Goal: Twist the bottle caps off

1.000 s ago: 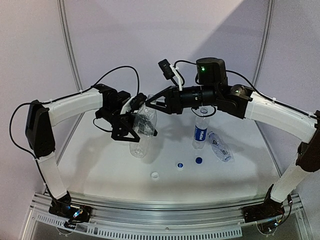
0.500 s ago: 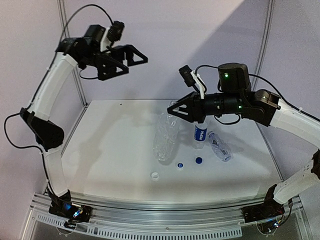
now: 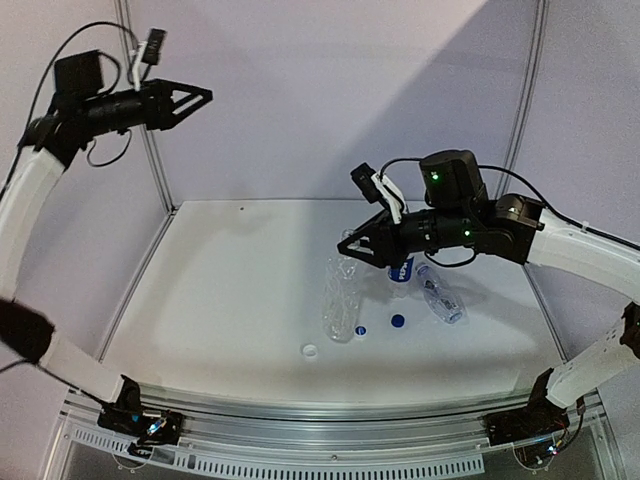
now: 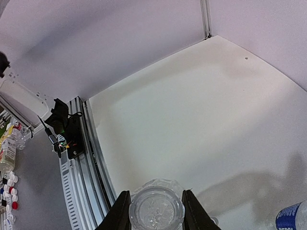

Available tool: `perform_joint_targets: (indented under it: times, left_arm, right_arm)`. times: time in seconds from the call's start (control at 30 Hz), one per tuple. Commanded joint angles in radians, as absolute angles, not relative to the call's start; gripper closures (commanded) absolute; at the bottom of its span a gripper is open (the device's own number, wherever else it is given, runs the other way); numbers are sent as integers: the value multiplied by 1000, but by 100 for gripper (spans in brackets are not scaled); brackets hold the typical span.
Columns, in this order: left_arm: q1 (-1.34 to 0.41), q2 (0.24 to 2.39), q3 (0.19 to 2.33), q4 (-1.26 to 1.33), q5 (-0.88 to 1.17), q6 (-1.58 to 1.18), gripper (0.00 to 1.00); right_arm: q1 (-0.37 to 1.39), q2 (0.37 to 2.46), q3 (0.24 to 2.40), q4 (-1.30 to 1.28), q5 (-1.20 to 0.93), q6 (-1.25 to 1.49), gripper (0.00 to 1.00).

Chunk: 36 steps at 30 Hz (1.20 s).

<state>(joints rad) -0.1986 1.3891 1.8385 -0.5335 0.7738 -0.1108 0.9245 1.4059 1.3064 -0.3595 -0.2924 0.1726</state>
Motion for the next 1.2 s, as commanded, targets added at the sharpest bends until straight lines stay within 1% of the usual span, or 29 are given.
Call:
perform_joint_targets:
  times: [0.0,0.07,0.13,0.27,0.33,0.37,0.47,0.5,0.57,0.67,0.8,0.9,0.97,1.03,1.17]
  left_arm:
    - [-191,1101,1397,103,281,-391,1]
    - [-197,1009,1163,237,201,-413,1]
    - [-198,962,982,293,98,-473,1]
    - [-224,956,767,331,132,-466,1]
    - [-284,957,719,330,107,-442,1]
    - [-330,956,711,306,61,-407,1]
    - [-505,941,664,259,-177,-295,1]
    - [-550,940,640,259,-224,-275,1]
    - [-595,956,606,240,-232,-274,1]
    - [-662,996,578,180,-232,-309,1]
    - [-785,994,510,188,-401,-257,1]
    - [-805,915,397,302,-417,-266,1]
    - [-805,866,334,373,-428,-336,1]
    - [-803,842,298,389,-488,-435,1]
    - [-802,830,270,393,-454,-412,1]
  right_arm:
    - [925,1362,1268,-350,-233,163,100]
    - [925,1343,1255,-353,-203,159,100]
    - [925,1342,1266,-383,-156,152,100]
    - [925,1356,1281,-438,-17,127,100]
    - [925,1350,1271,-443,58,113,100]
    - [926,1344,1263,-444,79,108,100]
    - [926,1309,1229,-414,134,99,100]
    - [926,1300,1209,-385,146,90,100]
    - [925,1284,1173,-322,169,78,100]
    - [915,1313,1154,-277,174,72,100]
    - [909,1412,1169,-248,154,72,100]
    - [903,1462,1189,-225,140,74,100]
    - [894,1481,1200,-214,130,76,100]
    - [881,1494,1202,-197,126,82,100]
    - [846,1499,1161,-124,100,114,100]
